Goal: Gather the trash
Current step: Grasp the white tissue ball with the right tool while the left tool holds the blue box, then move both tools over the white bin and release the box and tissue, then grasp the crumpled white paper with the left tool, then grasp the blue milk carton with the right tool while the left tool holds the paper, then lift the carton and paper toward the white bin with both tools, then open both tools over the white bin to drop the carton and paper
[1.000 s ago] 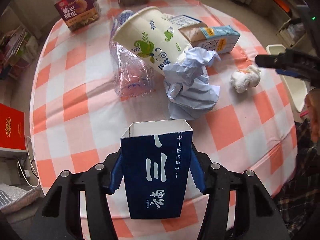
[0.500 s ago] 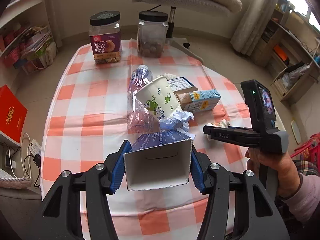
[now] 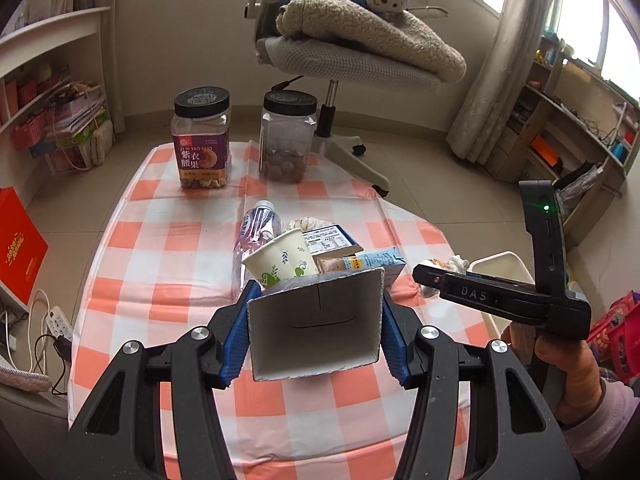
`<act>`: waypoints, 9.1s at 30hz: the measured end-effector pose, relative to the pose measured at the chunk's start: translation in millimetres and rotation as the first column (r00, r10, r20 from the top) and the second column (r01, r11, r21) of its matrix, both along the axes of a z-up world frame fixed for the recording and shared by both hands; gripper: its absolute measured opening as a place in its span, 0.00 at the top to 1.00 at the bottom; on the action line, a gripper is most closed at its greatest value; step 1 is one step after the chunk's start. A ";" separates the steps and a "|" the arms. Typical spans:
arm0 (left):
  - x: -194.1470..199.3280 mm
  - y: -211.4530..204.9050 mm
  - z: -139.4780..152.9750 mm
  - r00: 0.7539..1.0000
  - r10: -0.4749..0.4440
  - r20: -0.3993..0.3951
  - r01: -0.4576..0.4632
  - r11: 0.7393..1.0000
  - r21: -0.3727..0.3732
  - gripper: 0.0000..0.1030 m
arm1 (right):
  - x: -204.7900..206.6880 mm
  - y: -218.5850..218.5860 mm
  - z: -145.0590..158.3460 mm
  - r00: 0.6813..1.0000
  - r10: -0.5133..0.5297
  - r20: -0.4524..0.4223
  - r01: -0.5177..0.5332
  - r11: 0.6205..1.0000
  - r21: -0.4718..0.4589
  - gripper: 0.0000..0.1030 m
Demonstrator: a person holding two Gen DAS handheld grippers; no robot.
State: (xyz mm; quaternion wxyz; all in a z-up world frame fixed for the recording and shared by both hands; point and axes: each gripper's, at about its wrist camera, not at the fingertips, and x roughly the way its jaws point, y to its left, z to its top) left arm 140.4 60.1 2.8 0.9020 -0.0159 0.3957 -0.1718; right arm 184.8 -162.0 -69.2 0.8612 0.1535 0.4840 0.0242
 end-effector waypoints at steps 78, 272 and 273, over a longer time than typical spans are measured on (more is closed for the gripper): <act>3.6 -178.0 1.4 0.981 0.099 0.167 -0.103 0.995 0.017 0.07 | -99.8 -132.9 89.7 0.822 -0.292 0.489 0.521 0.732 -0.438 0.07; -30.8 -271.3 -11.7 0.955 -0.255 0.149 0.263 0.964 -0.037 0.80 | -131.5 -263.8 80.3 0.825 -0.427 0.370 0.505 0.851 -0.143 0.26; -31.8 -278.5 -11.7 0.953 -0.265 0.146 0.273 0.961 -0.039 0.80 | -134.1 -268.5 81.2 0.816 -0.440 0.374 0.517 0.845 -0.135 0.24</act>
